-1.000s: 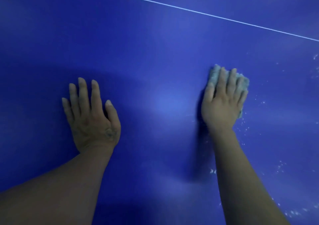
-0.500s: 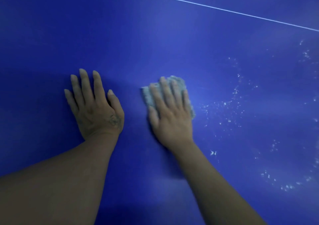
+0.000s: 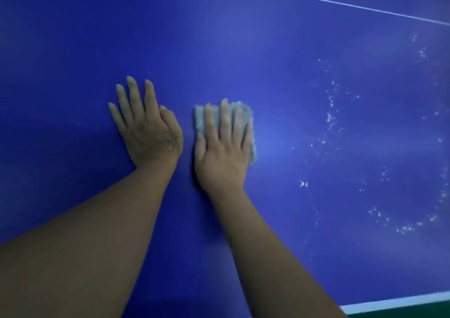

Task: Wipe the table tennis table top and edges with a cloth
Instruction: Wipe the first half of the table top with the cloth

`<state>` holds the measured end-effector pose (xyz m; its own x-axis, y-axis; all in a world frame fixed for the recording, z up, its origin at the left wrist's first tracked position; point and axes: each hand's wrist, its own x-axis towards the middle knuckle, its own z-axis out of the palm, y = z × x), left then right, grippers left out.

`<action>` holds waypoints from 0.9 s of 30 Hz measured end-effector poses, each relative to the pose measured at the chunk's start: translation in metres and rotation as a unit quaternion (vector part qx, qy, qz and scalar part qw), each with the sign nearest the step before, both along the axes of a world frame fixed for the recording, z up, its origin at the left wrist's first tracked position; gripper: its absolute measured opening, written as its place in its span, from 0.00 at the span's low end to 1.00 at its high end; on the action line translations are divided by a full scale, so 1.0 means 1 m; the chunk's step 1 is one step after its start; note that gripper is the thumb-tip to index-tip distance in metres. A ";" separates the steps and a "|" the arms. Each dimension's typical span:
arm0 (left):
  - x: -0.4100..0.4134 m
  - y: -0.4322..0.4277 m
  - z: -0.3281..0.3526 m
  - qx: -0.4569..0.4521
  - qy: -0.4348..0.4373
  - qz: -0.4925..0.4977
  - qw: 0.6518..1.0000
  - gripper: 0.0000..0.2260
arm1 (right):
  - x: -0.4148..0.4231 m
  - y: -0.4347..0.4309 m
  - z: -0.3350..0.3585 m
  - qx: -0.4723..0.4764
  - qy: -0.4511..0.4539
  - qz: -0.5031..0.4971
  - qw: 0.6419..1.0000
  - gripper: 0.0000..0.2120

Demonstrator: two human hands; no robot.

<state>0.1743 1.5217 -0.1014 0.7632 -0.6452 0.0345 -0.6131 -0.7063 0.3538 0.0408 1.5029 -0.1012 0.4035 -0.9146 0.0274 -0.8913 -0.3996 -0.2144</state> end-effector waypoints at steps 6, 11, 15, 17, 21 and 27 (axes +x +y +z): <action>-0.011 0.079 -0.001 0.019 -0.008 -0.183 0.983 0.27 | -0.095 0.009 0.003 0.004 0.047 0.109 0.993 0.26; -0.043 0.141 -0.002 0.060 -0.004 -0.210 0.976 0.28 | -0.144 -0.057 0.007 0.051 0.091 -0.059 0.993 0.29; -0.046 0.148 -0.006 0.070 -0.025 -0.217 0.973 0.27 | -0.104 -0.058 0.007 0.080 0.098 -0.194 0.973 0.29; -0.047 0.146 -0.004 0.074 -0.025 -0.213 0.974 0.27 | -0.070 -0.032 0.009 0.076 0.100 -0.183 0.975 0.29; -0.046 0.146 0.000 0.073 -0.021 -0.217 0.973 0.26 | -0.036 0.053 0.013 0.035 0.060 -0.032 0.997 0.28; -0.047 0.146 -0.001 0.051 -0.023 -0.211 0.976 0.26 | -0.120 0.052 0.005 0.015 0.046 0.098 0.994 0.27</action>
